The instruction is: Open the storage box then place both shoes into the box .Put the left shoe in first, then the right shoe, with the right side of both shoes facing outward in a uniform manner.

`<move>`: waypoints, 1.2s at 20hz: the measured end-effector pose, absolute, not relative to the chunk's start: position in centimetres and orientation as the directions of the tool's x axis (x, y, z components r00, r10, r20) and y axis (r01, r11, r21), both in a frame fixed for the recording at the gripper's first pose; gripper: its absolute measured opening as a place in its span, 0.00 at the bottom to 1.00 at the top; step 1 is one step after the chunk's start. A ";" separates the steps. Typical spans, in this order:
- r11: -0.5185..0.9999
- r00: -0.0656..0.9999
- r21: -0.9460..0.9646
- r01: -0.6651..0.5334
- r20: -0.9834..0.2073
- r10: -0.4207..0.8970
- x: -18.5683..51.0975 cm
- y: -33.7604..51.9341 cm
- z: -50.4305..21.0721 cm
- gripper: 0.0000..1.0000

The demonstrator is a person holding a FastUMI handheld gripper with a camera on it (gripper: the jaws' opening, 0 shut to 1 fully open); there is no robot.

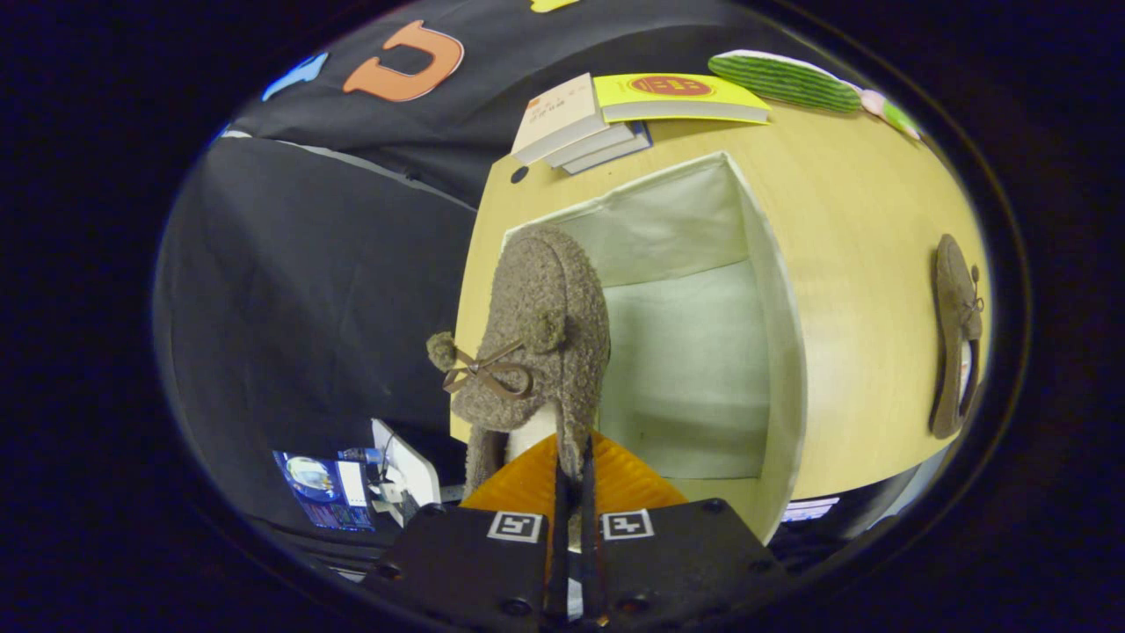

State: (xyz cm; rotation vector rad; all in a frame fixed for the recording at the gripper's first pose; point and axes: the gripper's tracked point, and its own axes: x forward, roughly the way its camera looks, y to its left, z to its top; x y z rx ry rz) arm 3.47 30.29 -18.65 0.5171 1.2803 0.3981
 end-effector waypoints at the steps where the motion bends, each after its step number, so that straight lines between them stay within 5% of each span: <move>1: 0.822 0.255 0.570 -0.002 -0.794 0.552 3.7 30.3 -18.5 0.16; 8: 0.845 0.345 0.492 -0.210 -0.771 0.535 3.1 30.1 -15.8 0.70; 17: 0.924 0.609 0.149 -0.352 -0.713 0.347 3.5 21.8 -8.3 0.73; 24: 0.977 0.736 -0.088 -0.192 -0.672 0.084 2.4 6.7 -5.4 0.81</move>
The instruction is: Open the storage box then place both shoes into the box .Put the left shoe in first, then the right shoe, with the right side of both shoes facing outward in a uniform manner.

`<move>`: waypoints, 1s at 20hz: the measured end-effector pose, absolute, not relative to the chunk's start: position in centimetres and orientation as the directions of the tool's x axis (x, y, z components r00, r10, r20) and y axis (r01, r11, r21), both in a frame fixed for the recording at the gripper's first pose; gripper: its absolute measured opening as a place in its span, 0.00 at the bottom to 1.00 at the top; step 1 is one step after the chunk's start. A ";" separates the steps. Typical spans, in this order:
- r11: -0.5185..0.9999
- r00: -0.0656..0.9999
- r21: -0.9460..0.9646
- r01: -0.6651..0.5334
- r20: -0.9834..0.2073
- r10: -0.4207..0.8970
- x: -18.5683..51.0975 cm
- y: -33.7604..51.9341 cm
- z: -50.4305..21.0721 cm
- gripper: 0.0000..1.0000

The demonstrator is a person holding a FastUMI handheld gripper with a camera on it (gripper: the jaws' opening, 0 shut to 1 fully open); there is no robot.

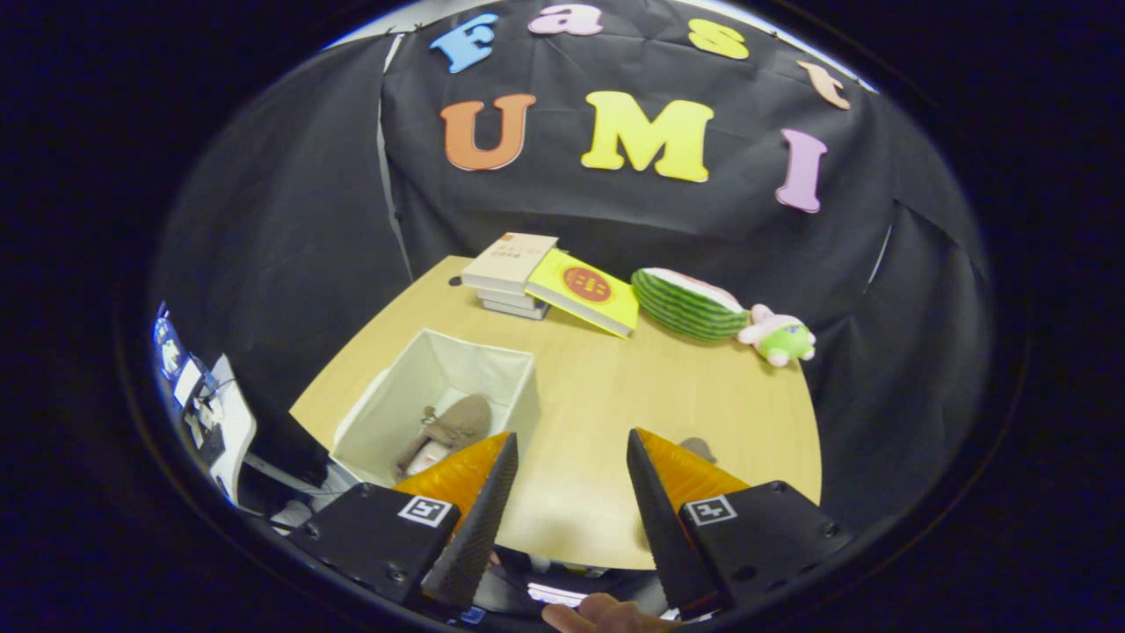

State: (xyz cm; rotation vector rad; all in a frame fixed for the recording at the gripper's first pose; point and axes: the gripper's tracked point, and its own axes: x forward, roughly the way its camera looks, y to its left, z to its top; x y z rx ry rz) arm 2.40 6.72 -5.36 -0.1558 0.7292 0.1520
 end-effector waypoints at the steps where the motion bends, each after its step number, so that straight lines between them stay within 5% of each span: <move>1: 0.977 0.734 -0.106 -0.187 -0.676 0.067 2.0 4.7 -5.5 0.81; 8: 0.944 0.619 -0.297 -0.145 -0.772 -0.148 0.8 -6.8 -12.3 0.84; 20: 0.996 0.330 0.085 0.010 -0.941 0.077 2.3 -9.8 -28.5 0.84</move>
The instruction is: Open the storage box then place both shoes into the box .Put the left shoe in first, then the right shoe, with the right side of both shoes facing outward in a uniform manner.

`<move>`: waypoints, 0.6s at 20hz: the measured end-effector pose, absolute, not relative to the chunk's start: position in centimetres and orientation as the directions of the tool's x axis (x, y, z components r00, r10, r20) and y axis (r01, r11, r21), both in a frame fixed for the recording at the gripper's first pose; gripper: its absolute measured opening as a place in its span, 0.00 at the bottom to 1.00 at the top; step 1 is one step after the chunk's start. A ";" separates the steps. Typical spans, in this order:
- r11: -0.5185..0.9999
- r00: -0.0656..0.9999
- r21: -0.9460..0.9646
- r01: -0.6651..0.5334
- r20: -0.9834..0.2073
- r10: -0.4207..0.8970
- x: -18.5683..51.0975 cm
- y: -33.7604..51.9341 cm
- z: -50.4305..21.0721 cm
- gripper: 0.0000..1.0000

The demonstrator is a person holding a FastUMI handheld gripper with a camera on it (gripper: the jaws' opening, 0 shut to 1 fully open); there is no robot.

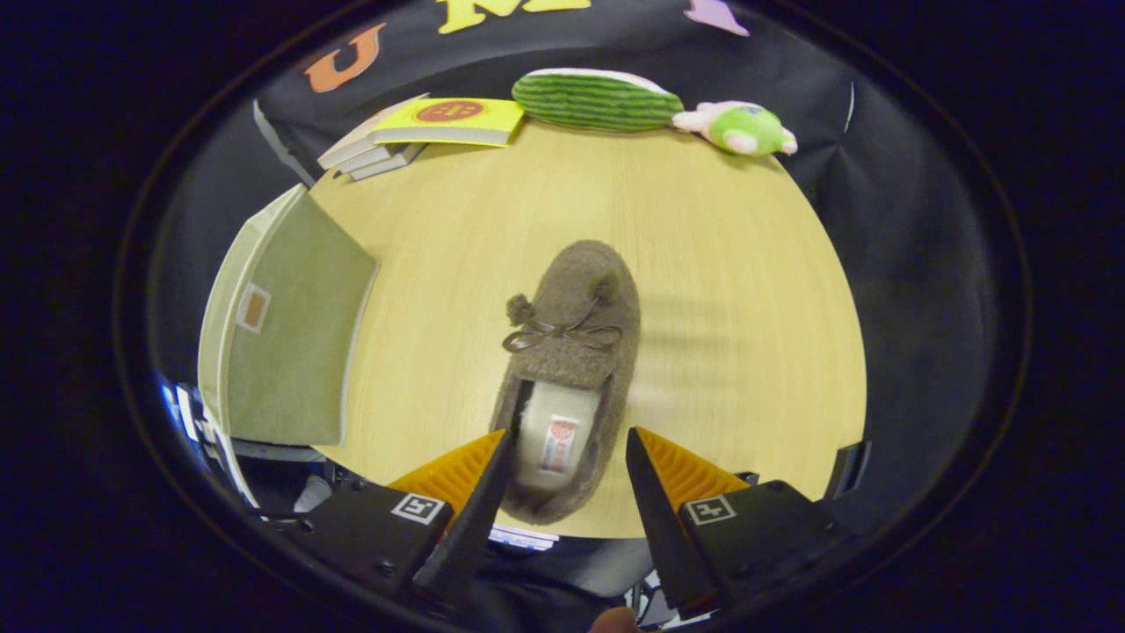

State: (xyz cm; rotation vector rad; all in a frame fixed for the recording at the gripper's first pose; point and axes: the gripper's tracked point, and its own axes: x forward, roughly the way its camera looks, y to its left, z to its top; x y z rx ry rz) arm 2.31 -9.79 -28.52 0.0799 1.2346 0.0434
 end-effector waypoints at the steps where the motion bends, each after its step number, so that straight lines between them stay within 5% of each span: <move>1: 0.993 0.321 0.117 0.036 -0.942 0.099 2.6 -10.0 -29.2 0.84; 7: 0.930 0.246 0.308 0.202 -0.935 0.256 2.4 -10.0 -32.5 0.74; 12: 0.907 0.256 0.341 0.247 -0.926 0.279 2.3 -10.7 -32.6 0.32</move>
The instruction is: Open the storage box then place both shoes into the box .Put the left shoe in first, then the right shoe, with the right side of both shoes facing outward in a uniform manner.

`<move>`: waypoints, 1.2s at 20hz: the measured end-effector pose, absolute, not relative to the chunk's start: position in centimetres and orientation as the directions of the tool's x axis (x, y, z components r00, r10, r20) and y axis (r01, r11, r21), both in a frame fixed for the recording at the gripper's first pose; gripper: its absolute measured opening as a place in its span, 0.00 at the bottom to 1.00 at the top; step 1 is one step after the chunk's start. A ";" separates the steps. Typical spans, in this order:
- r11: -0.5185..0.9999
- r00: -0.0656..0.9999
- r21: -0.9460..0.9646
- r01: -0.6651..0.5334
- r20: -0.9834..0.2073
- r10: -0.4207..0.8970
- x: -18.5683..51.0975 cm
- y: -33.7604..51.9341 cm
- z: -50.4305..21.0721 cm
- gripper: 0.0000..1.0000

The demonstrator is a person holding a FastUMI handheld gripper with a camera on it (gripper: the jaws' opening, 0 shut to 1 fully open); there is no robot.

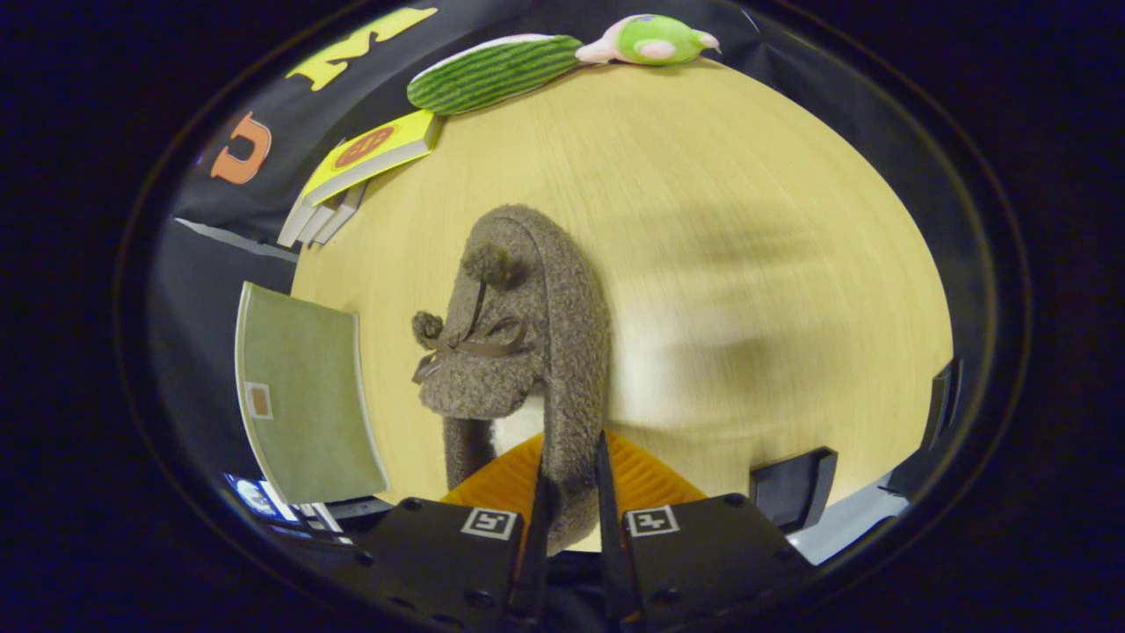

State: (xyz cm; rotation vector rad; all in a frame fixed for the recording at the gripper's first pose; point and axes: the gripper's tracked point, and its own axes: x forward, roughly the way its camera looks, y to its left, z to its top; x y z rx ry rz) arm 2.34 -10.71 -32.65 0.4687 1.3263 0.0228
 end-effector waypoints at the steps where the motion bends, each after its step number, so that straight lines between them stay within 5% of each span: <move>1: 0.902 0.266 0.346 0.258 -0.923 0.278 2.3 -10.8 -32.6 0.28; 4: 0.867 0.292 0.385 0.315 -0.909 0.298 2.5 -10.7 -32.6 0.10; 6: 0.840 0.298 0.427 0.336 -0.894 0.335 2.0 -10.0 -32.0 0.07; 11: 0.808 0.361 0.497 0.317 -0.851 0.381 1.1 -8.3 -27.2 0.07; 24: 0.830 0.542 0.556 0.036 -0.709 0.451 0.7 7.0 -7.5 0.07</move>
